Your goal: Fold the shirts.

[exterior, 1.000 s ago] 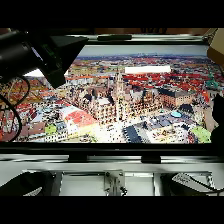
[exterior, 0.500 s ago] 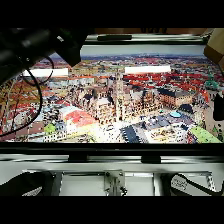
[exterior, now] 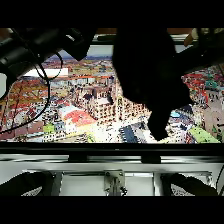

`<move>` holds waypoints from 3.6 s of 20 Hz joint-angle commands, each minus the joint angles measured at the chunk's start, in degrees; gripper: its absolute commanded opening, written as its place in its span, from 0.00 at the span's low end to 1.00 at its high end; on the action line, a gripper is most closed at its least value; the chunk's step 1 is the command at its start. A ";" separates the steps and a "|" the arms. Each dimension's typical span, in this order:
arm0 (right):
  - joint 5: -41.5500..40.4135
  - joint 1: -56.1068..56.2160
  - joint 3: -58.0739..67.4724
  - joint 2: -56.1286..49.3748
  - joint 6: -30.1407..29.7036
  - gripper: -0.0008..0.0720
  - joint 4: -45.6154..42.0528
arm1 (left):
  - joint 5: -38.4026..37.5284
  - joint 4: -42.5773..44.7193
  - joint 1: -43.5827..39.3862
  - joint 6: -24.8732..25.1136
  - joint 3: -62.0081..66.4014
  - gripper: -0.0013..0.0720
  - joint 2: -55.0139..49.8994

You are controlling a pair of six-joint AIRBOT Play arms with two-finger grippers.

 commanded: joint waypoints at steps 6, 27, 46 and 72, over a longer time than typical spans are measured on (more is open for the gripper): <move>0.22 11.15 -0.76 -0.20 -5.81 0.08 -4.42 | 1.05 -1.79 -1.49 -1.42 0.04 0.84 -3.93; 0.48 11.56 -0.76 -0.17 -6.49 0.08 -4.33 | 22.14 -2.14 -5.31 -12.09 0.04 0.08 -12.02; -13.77 11.56 -0.76 4.79 -5.75 0.62 0.68 | 22.12 -2.16 0.00 -15.13 0.07 0.08 -8.72; -30.42 11.50 -0.76 4.87 3.17 0.07 -18.47 | 17.38 -2.12 0.17 -14.84 0.07 1.00 0.79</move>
